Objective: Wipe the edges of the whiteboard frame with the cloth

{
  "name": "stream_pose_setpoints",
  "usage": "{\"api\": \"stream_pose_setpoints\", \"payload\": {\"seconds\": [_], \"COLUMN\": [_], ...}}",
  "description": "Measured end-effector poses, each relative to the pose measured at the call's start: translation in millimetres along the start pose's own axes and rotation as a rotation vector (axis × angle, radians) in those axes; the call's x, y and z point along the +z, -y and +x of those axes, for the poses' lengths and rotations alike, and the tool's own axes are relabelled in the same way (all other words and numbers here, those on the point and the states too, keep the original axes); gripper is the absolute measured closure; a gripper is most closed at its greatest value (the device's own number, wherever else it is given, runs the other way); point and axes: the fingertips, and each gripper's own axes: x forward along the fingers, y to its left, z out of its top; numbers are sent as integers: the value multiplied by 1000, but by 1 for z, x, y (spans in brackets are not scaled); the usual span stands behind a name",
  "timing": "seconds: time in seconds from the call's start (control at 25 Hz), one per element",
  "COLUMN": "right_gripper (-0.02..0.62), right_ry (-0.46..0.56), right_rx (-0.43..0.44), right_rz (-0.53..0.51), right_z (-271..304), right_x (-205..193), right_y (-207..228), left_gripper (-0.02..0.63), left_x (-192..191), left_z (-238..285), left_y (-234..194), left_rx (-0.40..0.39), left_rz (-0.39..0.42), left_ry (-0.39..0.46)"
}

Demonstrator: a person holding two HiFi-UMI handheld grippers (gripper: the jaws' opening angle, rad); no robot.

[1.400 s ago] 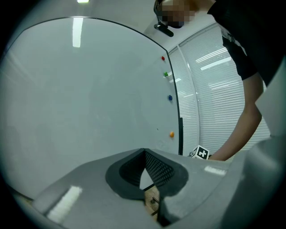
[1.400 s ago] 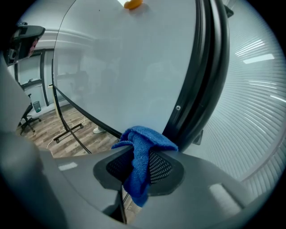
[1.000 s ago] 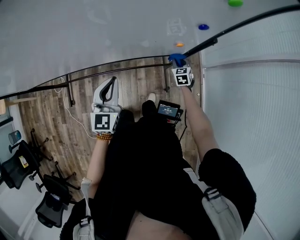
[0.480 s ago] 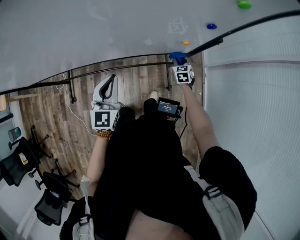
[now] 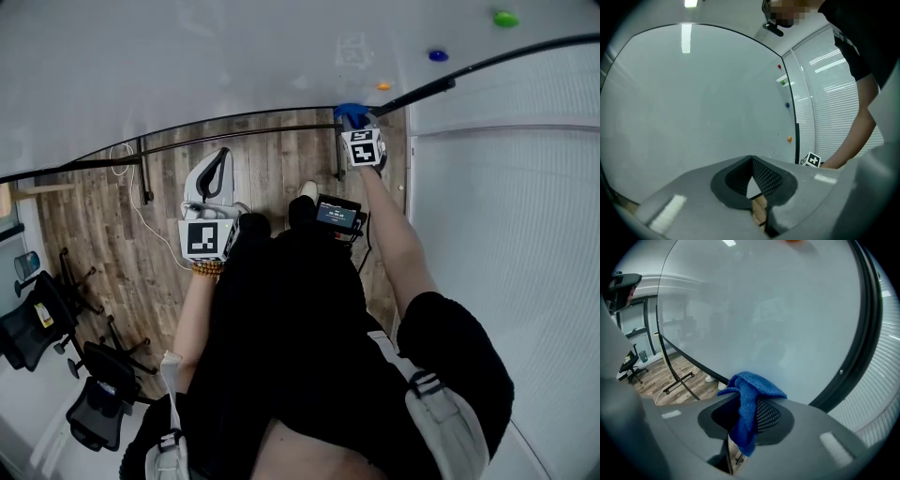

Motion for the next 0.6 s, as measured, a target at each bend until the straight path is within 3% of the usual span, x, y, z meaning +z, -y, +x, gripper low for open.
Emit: {"api": "stream_pose_setpoints", "payload": {"seconds": [0.6], "right_gripper": [488], "right_ry": [-10], "right_rx": [11], "right_rz": [0], "right_z": [-1], "right_x": [1], "right_y": [-24], "left_gripper": [606], "left_x": [-10], "left_z": [-22], "left_y": [-14], "left_rx": [23], "left_rz": [-11], "left_ry": [5]}}
